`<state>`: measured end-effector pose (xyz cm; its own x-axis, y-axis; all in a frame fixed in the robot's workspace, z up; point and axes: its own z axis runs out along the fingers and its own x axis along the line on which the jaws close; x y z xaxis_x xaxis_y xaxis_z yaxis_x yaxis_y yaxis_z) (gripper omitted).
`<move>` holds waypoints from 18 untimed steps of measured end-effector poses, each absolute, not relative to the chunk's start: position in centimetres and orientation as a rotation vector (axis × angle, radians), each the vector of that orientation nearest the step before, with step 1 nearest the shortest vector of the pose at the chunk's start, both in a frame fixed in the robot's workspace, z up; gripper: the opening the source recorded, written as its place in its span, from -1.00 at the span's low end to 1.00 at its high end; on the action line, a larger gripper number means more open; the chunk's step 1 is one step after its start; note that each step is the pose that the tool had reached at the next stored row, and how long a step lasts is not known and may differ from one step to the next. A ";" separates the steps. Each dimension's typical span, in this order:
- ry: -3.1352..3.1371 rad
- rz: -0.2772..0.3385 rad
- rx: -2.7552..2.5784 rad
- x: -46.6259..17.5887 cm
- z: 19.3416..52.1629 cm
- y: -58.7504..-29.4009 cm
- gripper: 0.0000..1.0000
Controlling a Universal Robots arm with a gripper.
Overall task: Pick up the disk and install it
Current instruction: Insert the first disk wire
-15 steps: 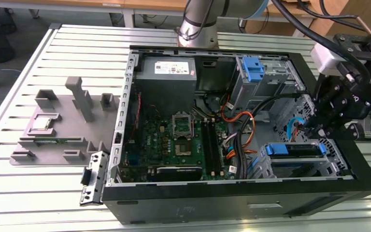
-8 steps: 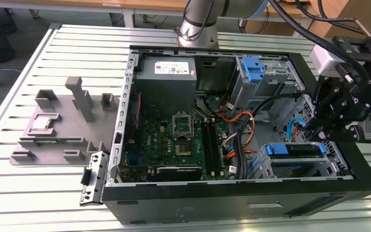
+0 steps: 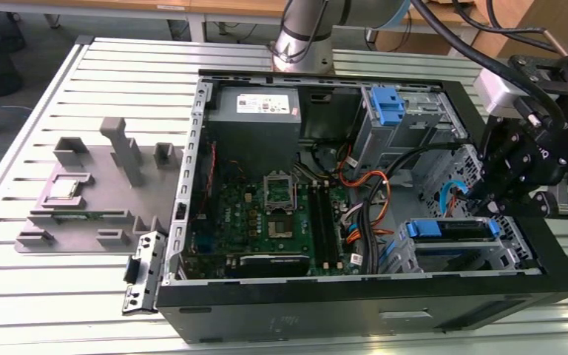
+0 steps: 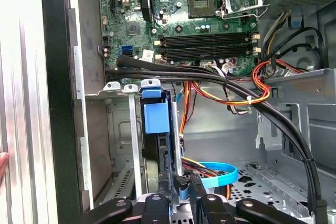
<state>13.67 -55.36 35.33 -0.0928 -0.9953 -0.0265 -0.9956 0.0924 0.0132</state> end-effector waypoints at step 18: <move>2.314 0.042 -2.109 13.7 35.3 -55.4 -0.68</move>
<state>13.67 -55.36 35.30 -0.0928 -0.9954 -0.0255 -0.9956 0.0925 0.0131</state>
